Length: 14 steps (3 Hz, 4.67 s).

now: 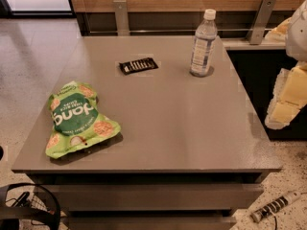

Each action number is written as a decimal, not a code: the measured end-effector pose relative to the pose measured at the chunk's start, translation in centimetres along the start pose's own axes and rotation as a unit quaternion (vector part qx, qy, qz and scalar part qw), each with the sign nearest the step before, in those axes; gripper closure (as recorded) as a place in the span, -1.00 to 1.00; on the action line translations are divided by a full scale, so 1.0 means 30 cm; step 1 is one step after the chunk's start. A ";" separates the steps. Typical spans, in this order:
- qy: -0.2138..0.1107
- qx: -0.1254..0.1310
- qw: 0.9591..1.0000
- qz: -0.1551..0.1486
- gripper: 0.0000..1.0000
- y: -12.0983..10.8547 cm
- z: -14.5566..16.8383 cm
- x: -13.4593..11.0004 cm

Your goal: Knock blue plastic bottle over

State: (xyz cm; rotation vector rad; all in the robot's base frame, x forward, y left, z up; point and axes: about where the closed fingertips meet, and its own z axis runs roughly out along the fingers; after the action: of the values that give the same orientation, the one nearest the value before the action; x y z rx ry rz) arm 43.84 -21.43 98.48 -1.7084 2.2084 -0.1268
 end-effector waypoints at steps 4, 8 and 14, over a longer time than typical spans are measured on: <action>-0.211 0.028 0.968 0.136 -1.00 -0.192 0.235 0.011; -0.429 0.188 0.863 0.187 -1.00 -0.608 0.264 -0.088; -0.541 0.067 0.808 0.223 -0.03 -0.800 0.588 -0.257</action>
Offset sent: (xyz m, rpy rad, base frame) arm 0.0118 -0.0105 0.0012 0.0400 -0.0350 -0.0593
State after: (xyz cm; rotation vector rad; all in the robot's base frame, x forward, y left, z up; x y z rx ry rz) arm 73.32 -18.16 90.26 -0.7521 1.5399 0.6363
